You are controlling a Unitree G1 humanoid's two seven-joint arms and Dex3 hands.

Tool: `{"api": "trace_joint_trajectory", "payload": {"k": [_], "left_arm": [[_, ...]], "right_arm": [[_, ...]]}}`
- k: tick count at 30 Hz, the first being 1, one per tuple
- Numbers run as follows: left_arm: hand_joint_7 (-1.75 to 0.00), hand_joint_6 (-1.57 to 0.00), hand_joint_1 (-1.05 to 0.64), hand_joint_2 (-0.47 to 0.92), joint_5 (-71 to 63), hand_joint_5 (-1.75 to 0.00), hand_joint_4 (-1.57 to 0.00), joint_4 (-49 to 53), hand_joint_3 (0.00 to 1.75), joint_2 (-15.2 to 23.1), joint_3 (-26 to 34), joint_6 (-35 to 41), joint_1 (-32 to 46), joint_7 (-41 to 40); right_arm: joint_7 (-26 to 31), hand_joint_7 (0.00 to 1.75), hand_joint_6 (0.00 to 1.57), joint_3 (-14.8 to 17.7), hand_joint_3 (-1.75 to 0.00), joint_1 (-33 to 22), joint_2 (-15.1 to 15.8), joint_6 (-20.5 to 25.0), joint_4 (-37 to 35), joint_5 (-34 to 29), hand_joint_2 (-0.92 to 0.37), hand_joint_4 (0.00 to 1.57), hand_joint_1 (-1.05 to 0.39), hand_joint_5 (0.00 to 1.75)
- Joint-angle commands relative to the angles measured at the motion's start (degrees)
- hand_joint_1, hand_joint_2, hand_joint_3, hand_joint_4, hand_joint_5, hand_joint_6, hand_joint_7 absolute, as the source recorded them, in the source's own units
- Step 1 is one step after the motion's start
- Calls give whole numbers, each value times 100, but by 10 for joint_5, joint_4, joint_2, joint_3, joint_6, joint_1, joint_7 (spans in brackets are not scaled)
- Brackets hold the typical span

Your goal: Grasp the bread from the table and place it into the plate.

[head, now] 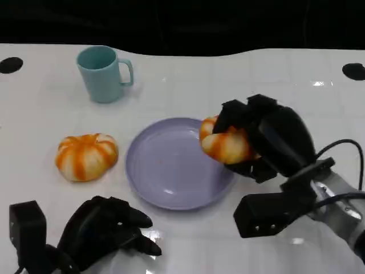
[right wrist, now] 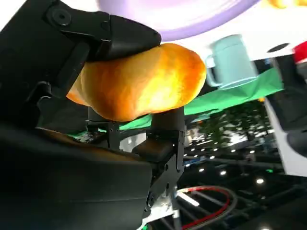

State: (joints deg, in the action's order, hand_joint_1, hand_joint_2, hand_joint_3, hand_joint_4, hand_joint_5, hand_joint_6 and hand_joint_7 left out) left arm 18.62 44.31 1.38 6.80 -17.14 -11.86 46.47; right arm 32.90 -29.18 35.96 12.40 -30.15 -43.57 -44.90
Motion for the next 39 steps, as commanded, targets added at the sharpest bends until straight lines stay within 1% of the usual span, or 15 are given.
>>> {"api": "trace_joint_trajectory", "payload": {"k": [1,5,10,17,19,20,21,22,24,25,26,28,31,34,39], "left_arm": [[-1,-157,-105,71,-5,-21,-157,1,1,7,1,-2,8,-1],[-1,-157,-105,71,-9,-21,-157,0,1,7,0,-7,10,-4],[-1,-157,-105,71,-9,-21,-157,0,1,6,1,-10,10,-3],[-1,-157,-105,72,-11,-21,-157,-3,1,6,-1,-11,12,-4],[-1,-156,-105,72,-8,-21,-157,-1,1,6,0,-10,11,1],[0,-156,-105,72,-6,-21,-157,0,0,5,0,-8,10,3],[-1,-157,-105,71,-6,-21,-157,0,0,5,0,-7,10,3],[-1,-157,-105,71,-6,-21,-157,0,0,5,0,-7,10,3],[-1,-157,-105,71,-8,-21,-157,0,0,6,-1,-9,10,1],[-1,-157,-105,71,-9,-21,-157,-1,0,6,-1,-9,10,0],[-1,-157,-105,71,-11,-21,-157,-2,0,6,-2,-10,11,-3],[-1,-157,-105,72,-14,-21,-157,-6,0,6,-3,-11,13,-7],[-1,-157,-105,72,-15,-21,-157,-6,1,6,-4,-13,14,-8],[-1,-157,-105,72,-11,-21,-157,-3,0,6,-3,-14,12,-2],[-1,-156,-105,72,-10,-20,-157,-3,0,6,-3,-14,13,-2]], "right_arm": [[-37,164,82,-8,-143,28,-14,-33,-19,13,-30,99,-16,175],[-37,170,79,-22,-129,45,-38,-40,-52,3,-28,98,-12,175],[-38,173,75,-35,-134,58,-63,-45,-89,-1,-39,96,-15,175],[-32,173,71,-39,-132,66,-82,-53,-121,2,-42,89,-14,175],[-37,147,75,-39,-134,67,-83,-50,-123,3,-41,84,-15,167],[-42,139,77,-39,-133,67,-82,-47,-123,3,-41,84,-15,163],[-54,124,76,-39,-122,67,-82,-41,-121,4,-43,82,-19,154],[-70,101,70,-39,-104,67,-81,-35,-119,7,-49,74,-25,140],[-95,71,68,-38,-74,68,-77,-34,-114,12,-62,65,-31,124],[-103,53,66,-38,-51,68,-75,-35,-113,13,-73,59,-34,104],[-115,41,68,-40,-35,69,-72,-33,-110,12,-81,59,-36,93],[-132,21,59,-45,-25,70,-66,-26,-103,5,-90,44,-49,69],[-158,10,47,-45,-26,68,-62,-21,-97,8,-92,28,-61,55],[-182,5,40,-42,-32,64,-59,-15,-86,13,-92,19,-68,51],[-199,4,38,-39,-37,55,-53,-12,-67,15,-92,16,-71,50]]}}
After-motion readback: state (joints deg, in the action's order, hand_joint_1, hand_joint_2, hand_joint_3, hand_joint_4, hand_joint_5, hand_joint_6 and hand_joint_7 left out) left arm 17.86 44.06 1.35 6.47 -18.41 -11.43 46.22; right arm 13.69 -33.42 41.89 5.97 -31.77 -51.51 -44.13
